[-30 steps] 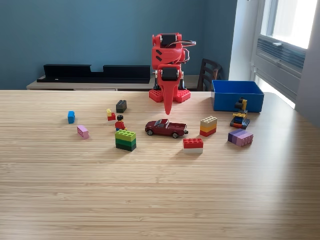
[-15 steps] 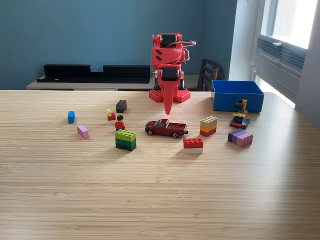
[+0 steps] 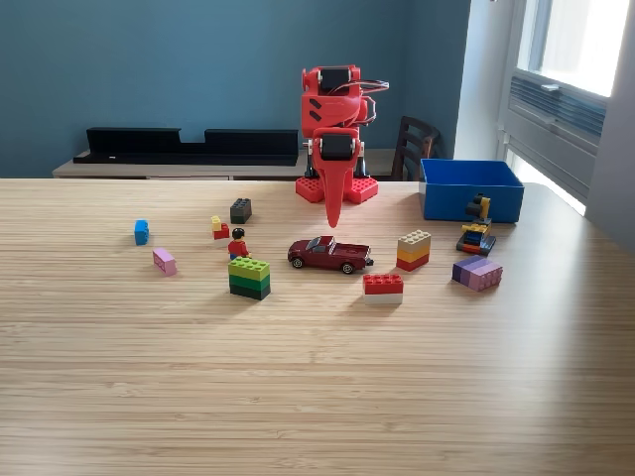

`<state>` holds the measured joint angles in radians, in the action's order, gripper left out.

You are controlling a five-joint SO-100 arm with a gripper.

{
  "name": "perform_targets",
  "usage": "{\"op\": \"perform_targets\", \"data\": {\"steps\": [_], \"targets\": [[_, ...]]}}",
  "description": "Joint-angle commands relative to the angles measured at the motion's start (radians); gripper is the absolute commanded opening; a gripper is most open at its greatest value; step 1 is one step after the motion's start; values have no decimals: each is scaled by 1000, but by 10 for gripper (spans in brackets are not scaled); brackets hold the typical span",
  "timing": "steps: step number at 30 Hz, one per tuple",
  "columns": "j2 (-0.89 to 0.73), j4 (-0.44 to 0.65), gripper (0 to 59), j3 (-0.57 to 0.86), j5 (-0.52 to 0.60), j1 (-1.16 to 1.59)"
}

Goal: Grasp a lego block and put it in the bin.

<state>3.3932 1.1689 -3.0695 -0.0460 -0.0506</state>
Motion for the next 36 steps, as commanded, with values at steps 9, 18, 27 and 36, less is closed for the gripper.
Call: {"op": "perform_targets", "data": {"steps": [9,18,27,36], "targets": [[5,-5,3,32,-9,8],[5,-5,1,32,-15,14],[0,-37,0,92,9,-9],[-351,-87,0,474,129,-120]]}}
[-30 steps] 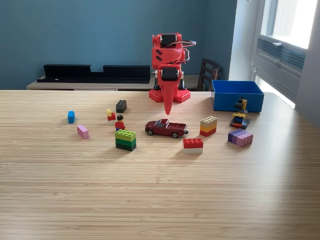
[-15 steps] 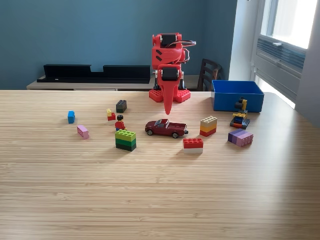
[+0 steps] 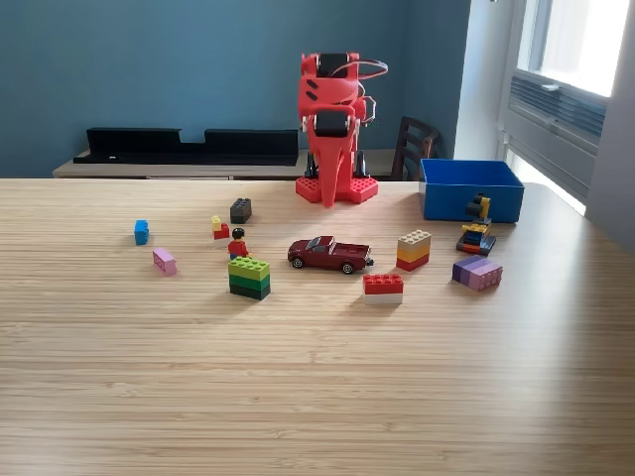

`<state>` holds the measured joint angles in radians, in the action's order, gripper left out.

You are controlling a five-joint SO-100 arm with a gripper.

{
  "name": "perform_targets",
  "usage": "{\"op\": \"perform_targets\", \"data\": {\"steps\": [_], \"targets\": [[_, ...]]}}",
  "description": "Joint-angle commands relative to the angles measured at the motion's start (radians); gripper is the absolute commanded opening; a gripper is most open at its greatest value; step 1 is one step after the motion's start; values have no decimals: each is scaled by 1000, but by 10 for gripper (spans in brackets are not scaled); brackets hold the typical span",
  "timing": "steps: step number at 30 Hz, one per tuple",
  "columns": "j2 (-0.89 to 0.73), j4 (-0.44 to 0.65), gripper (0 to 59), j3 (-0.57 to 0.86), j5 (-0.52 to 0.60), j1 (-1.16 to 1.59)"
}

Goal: Grasp a lego block and put it in the bin.

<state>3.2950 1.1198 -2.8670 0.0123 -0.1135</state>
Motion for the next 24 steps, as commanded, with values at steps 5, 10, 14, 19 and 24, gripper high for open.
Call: {"op": "perform_targets", "data": {"steps": [5,10,14,19,24], "targets": [[-637,-35,0,541,195,-219],[-930,-8,2,701,337,-408],[-1098,31,3,781,420,-512],[-1250,32,39,834,526,-592],[-1327,34,99,856,574,-637]]}}
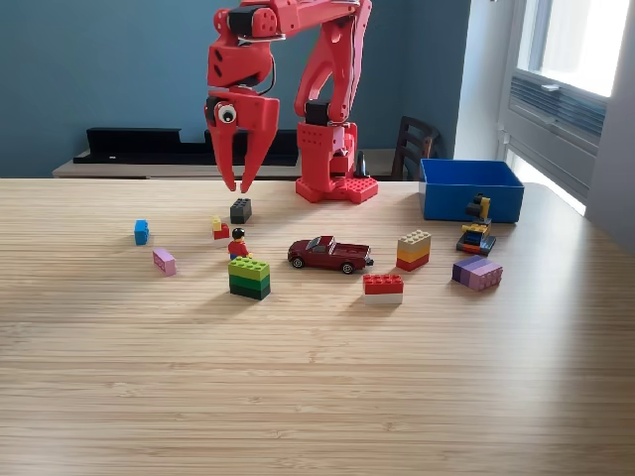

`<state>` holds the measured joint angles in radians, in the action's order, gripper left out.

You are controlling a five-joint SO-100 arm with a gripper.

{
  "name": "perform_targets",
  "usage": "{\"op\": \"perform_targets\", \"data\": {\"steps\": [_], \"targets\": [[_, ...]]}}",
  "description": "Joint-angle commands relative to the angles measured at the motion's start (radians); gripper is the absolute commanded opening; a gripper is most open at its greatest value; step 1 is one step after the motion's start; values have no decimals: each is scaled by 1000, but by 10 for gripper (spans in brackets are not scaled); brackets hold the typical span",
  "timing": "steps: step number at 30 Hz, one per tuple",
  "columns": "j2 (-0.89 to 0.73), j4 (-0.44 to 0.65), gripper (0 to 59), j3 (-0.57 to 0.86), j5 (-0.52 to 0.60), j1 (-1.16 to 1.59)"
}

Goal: Grasp a lego block and put it in the bin.

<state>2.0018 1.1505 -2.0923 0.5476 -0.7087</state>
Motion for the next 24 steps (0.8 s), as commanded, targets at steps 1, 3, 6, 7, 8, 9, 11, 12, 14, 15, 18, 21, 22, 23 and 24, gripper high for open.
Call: {"op": "perform_targets", "data": {"steps": [1,3,6,7,8,9,11,12,14,15,18,21,22,23,24], "targets": [[-41,3,109,80,38,-46],[-43,3,139,75,43,-57],[-44,3,187,58,60,-60],[-43,3,189,52,60,-60],[-43,3,189,44,60,-60],[-43,3,187,37,60,-60],[-41,20,187,31,60,-60],[-37,35,187,31,58,-60],[-37,69,198,35,55,-60],[-35,84,203,35,55,-63],[-32,109,224,25,52,-75],[-31,126,236,-2,49,-86],[-29,129,238,-14,48,-92],[-29,129,239,-28,43,-100],[-29,129,241,-40,35,-109]]}}
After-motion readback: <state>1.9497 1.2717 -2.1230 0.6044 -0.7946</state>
